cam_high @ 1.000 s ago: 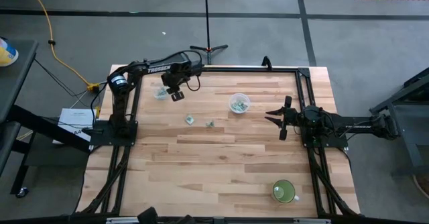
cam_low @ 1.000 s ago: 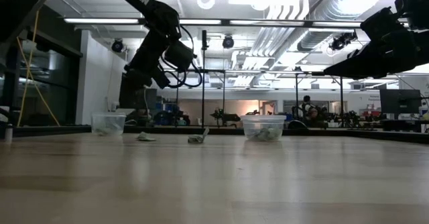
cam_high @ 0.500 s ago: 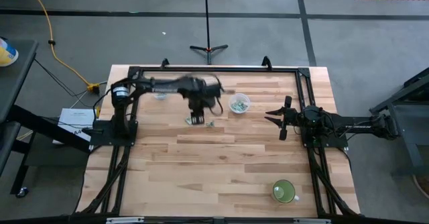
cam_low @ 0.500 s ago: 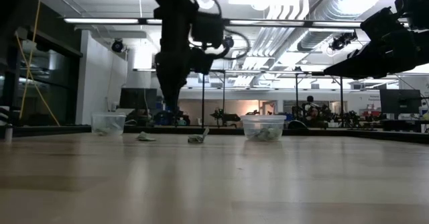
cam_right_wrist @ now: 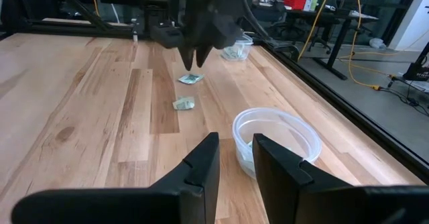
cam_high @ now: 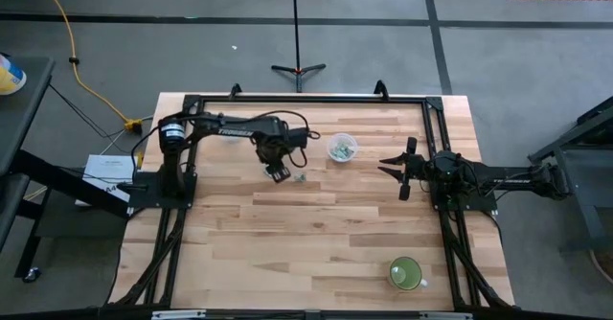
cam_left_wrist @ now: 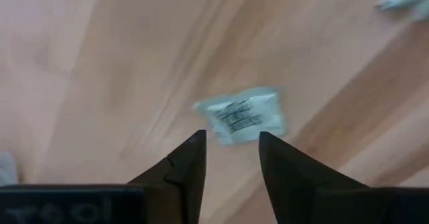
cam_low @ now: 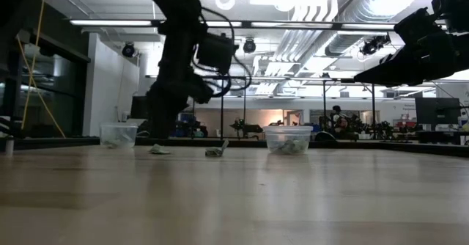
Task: Pick and place Stevia / Truvia into bins
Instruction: Put the stevia packet into the top transparent container
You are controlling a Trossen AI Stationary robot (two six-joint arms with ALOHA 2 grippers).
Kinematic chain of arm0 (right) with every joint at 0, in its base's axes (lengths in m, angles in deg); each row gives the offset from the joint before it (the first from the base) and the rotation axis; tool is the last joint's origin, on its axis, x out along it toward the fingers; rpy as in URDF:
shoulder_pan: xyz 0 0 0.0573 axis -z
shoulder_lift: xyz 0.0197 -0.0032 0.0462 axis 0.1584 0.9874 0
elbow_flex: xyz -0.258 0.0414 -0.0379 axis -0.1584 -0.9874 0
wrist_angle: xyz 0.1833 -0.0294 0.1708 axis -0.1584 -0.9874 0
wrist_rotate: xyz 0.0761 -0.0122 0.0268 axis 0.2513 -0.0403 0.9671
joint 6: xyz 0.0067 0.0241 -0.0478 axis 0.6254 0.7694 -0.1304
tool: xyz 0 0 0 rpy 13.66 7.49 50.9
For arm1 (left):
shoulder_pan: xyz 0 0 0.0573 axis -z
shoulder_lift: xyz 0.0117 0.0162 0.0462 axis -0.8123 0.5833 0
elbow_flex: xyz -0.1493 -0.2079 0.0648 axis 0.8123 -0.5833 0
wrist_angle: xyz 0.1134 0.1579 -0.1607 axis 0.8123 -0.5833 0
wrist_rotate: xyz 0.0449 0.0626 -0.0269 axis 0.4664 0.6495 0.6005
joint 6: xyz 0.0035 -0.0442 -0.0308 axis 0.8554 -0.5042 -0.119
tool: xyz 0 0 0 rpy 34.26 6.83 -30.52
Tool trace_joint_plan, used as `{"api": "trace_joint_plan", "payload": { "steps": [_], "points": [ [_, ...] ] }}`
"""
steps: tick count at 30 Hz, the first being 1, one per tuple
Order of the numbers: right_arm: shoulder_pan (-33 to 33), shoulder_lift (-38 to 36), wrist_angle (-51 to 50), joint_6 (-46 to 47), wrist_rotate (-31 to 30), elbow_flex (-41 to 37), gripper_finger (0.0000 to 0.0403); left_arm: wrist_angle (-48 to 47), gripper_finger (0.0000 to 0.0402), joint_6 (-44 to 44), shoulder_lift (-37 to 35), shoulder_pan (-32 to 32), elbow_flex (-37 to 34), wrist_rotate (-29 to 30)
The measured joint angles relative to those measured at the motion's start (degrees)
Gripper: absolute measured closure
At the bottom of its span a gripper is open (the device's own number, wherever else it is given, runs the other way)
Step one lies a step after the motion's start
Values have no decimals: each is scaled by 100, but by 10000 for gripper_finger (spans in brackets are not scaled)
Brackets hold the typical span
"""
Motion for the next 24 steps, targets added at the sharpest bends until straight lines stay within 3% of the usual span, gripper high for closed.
{"api": "trace_joint_plan", "payload": {
  "steps": [13, 18, 24],
  "points": [
    [0, 0, 4, 0, 0, 0, 320, 821, 78, -274, 2, -162, -406, -254],
    [0, 0, 4, 0, 0, 0, 320, 761, 70, -274, 2, -164, -406, -226],
    [-2, 0, 7, 0, 0, 0, 320, 657, 101, -274, 2, -164, -406, -212]
  ]
}}
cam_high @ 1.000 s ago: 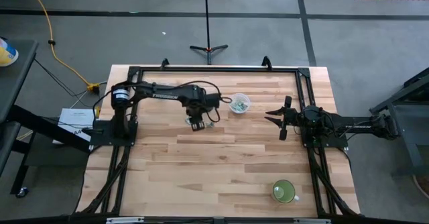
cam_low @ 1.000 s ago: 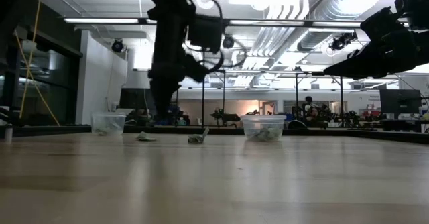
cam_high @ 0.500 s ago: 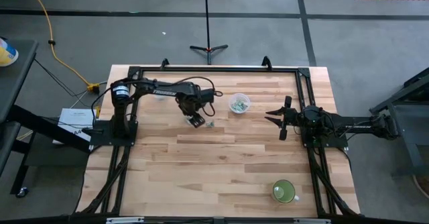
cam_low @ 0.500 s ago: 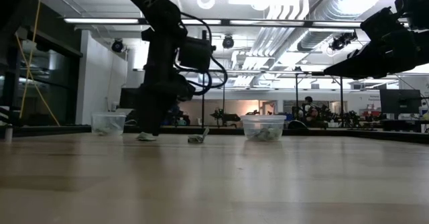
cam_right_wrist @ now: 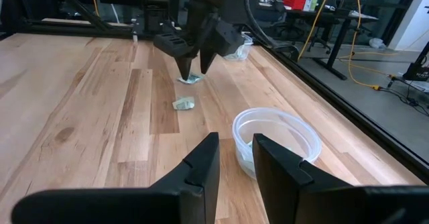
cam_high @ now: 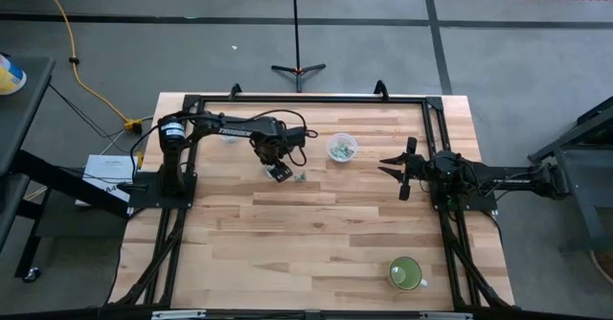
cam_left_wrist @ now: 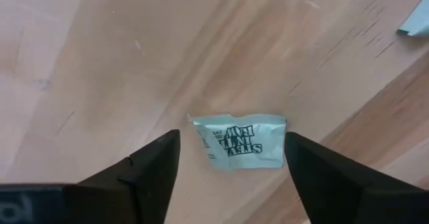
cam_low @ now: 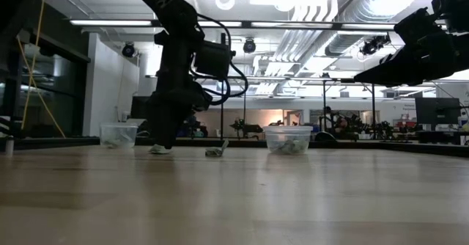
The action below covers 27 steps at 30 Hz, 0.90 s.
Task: Pick and place Stevia / Truvia into bins
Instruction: Put the stevia packet into the top transparent container
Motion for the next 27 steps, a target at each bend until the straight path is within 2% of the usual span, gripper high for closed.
{"api": "trace_joint_plan", "payload": {
  "steps": [4, 13, 18, 21, 24, 27],
  "points": [
    [1, 0, 0, 0, 0, 0, 320, 29, 139, 5, 0, 0, -57, -26],
    [2, 0, 2, 0, 0, 0, 320, 27, 256, 196, -15, 0, -310, -151],
    [2, 0, 3, 0, -1, 0, 320, -4, 322, 601, -15, 0, -309, -193],
    [0, 0, 4, 0, -2, 0, 320, -342, 361, 935, 14, -2, -159, -153],
    [2, 0, 4, 0, 0, 0, 320, -813, 370, 1106, 13, -6, 124, 8],
    [1, 0, 4, 0, 0, 0, 320, -1625, 370, 1122, 12, -83, 501, 418]
  ]
}}
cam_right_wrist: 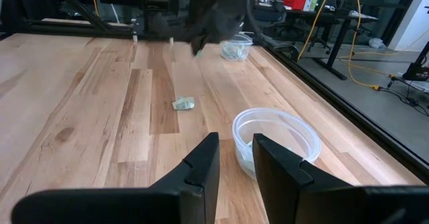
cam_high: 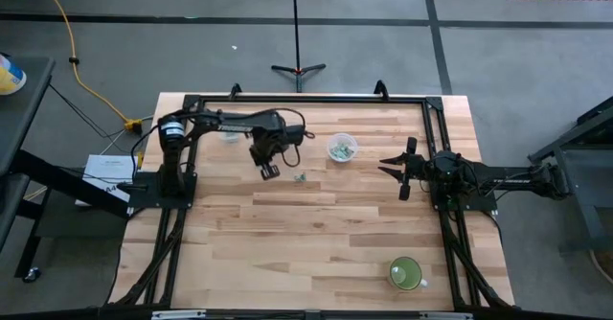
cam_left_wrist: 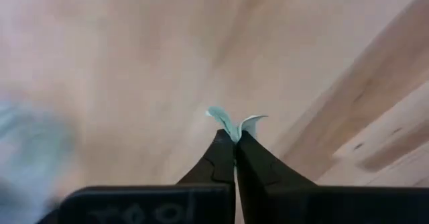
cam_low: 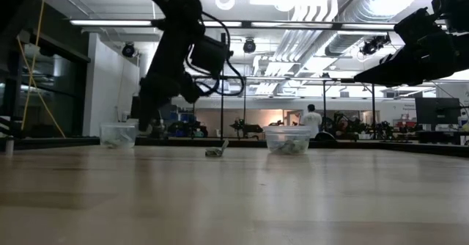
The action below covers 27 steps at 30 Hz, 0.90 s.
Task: Pick and place Stevia / Truvia into bins
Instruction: Put the stevia packet into the top transparent container
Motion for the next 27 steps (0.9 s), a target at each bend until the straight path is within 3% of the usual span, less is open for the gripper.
{"api": "trace_joint_plan", "payload": {
  "steps": [7, 11, 18, 27],
  "points": [
    [2, 0, 0, 0, 0, 0, 320, -1316, 355, -395, -6, -500, 597, 1294],
    [0, 0, 0, 0, -2, 0, 320, -1614, 364, -629, -8, -962, 626, 1682],
    [1, 0, -2, 0, 0, 0, 320, -1381, 367, -621, -12, -1705, 607, 1746],
    [1, 0, -2, 0, 0, 0, 320, -1159, 313, -307, -12, -1941, 602, 1488]
  ]
}}
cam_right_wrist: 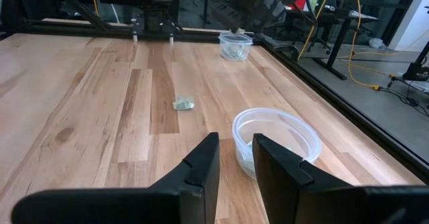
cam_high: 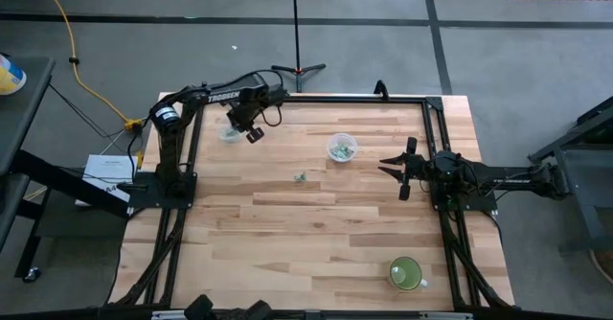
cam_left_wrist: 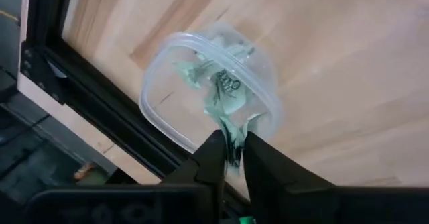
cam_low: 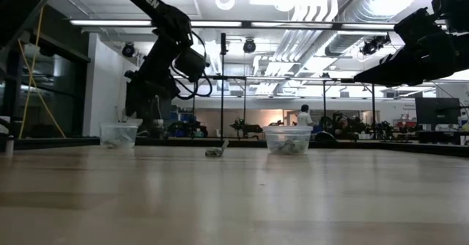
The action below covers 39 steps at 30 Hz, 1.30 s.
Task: Pick and place Stevia / Truvia into bins
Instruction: Put the stevia packet into the top transparent container, then put the stevia packet into the bottom transparent container
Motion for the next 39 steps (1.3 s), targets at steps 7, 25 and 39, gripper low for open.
{"api": "trace_joint_plan", "payload": {
  "steps": [7, 25, 39],
  "points": [
    [1, 0, -2, 0, 0, 0, 320, -46, 252, 94, 0, -3, 0, 467],
    [1, 0, -2, -1, 0, 0, 320, 3020, 213, 1774, 0, 2113, -6, -1821],
    [0, 33, 16, 0, -18, 0, 320, 3801, 173, 1739, 512, 3024, -23, -1452]
  ]
}}
